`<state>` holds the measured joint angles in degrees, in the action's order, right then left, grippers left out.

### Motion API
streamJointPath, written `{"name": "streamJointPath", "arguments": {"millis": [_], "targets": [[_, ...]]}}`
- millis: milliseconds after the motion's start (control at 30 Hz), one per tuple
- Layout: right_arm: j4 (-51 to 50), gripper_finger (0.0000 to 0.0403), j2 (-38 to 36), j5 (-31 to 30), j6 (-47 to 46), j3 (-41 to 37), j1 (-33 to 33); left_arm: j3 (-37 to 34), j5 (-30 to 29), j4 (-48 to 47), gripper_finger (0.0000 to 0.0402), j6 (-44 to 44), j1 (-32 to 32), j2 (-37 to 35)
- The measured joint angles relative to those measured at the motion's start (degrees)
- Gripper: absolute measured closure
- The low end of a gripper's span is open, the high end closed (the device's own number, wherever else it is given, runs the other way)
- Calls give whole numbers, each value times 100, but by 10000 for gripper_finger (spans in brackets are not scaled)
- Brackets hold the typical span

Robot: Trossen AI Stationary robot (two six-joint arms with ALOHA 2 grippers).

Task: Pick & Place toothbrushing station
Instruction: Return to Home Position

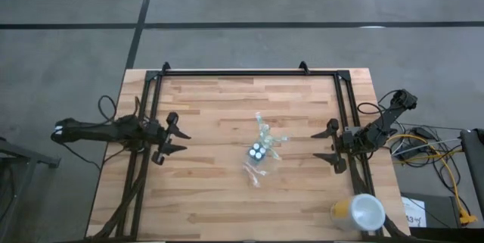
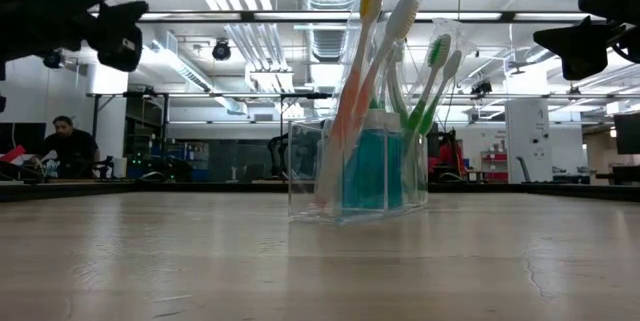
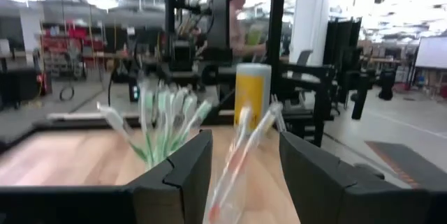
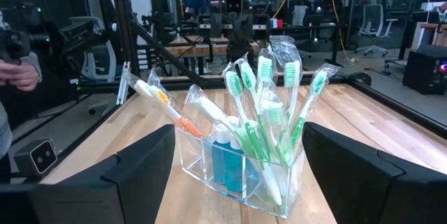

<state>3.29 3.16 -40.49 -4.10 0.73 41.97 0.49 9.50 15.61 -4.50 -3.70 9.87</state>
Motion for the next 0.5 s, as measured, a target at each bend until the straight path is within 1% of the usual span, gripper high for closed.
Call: {"name": "streamJointPath", "arguments": {"millis": [233,333,433,500], "targets": [[0,106,0,0,-4,0,-4,-2,-3,-679,229,112,0,-65],[0,105,0,0,-1,0,-4,-4,-68,-699,229,238,0,-113],[0,101,0,-1,-21,0,-2,-4,-89,-704,229,675,0,-167],[0,98,0,0,-18,0,-2,1,-90,-682,229,812,0,-194]]}}
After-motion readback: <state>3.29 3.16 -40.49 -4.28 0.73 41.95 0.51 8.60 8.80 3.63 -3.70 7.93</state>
